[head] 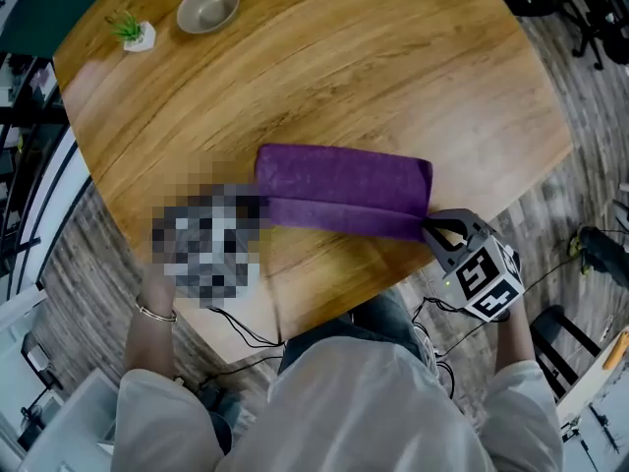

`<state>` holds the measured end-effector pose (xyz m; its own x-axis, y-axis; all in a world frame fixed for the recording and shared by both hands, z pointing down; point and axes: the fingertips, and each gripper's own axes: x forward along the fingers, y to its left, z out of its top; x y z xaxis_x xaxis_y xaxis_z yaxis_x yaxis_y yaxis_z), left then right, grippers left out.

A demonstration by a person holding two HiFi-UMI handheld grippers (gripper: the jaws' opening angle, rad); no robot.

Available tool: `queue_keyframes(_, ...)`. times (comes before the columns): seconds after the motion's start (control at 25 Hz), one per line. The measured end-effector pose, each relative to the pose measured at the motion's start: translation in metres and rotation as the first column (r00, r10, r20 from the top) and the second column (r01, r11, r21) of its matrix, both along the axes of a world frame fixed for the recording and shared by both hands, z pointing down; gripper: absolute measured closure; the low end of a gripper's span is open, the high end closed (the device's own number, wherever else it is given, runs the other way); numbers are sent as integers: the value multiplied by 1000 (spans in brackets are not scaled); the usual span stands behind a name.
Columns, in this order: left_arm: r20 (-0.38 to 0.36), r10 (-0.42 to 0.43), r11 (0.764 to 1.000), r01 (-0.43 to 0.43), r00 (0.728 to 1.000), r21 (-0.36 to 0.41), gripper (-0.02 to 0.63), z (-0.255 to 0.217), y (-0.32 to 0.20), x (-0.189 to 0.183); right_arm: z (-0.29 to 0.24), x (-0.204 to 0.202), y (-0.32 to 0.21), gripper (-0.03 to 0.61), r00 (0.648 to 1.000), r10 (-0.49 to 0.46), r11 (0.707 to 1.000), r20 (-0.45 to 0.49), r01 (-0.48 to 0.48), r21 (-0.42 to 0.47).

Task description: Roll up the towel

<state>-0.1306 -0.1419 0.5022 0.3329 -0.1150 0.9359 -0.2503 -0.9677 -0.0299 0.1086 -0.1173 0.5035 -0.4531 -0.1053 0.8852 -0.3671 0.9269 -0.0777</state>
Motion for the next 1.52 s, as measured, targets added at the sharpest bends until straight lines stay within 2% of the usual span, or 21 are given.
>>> queue_keyframes(0.28, 6, -6, 1000, 6, 1000, 19, 595, 10, -7, -1, 12, 1, -11, 558, 1000, 12, 999, -14, -11, 36)
queue_keyframes(0.6, -18, -54, 994, 56, 998, 98, 575, -11, -12, -16, -7, 5, -18, 503, 999, 45, 992, -5, -44, 114)
queue_keyframes(0.8, -33, 11, 991, -7, 999, 131, 566, -33, 16, -2, -22, 3, 1, 502, 1000, 25, 989, -17, -23, 147)
queue_keyframes(0.92, 17, 103, 983, -105, 995, 148, 566, -25, 34, 11, -18, -3, 19, 503, 999, -10, 989, -45, 16, 149)
queue_keyframes(1.04, 59, 138, 979, -145, 989, 144, 566, -8, 41, 15, -7, -11, 33, 503, 996, -55, 986, -72, 66, 155)
queue_keyframes(1.28, 126, 134, 976, -153, 983, 155, 568, 15, 40, 8, 13, -13, 34, 506, 985, -98, 973, -140, 124, 196)
queue_keyframes(1.44, 129, 107, 978, -128, 986, 165, 585, 20, 40, 9, 17, -13, 32, 554, 982, -92, 963, -165, 130, 238)
queue_keyframes(1.52, 128, 101, 981, -121, 987, 154, 594, 20, 43, 10, 18, -13, 35, 561, 983, -86, 965, -161, 122, 232)
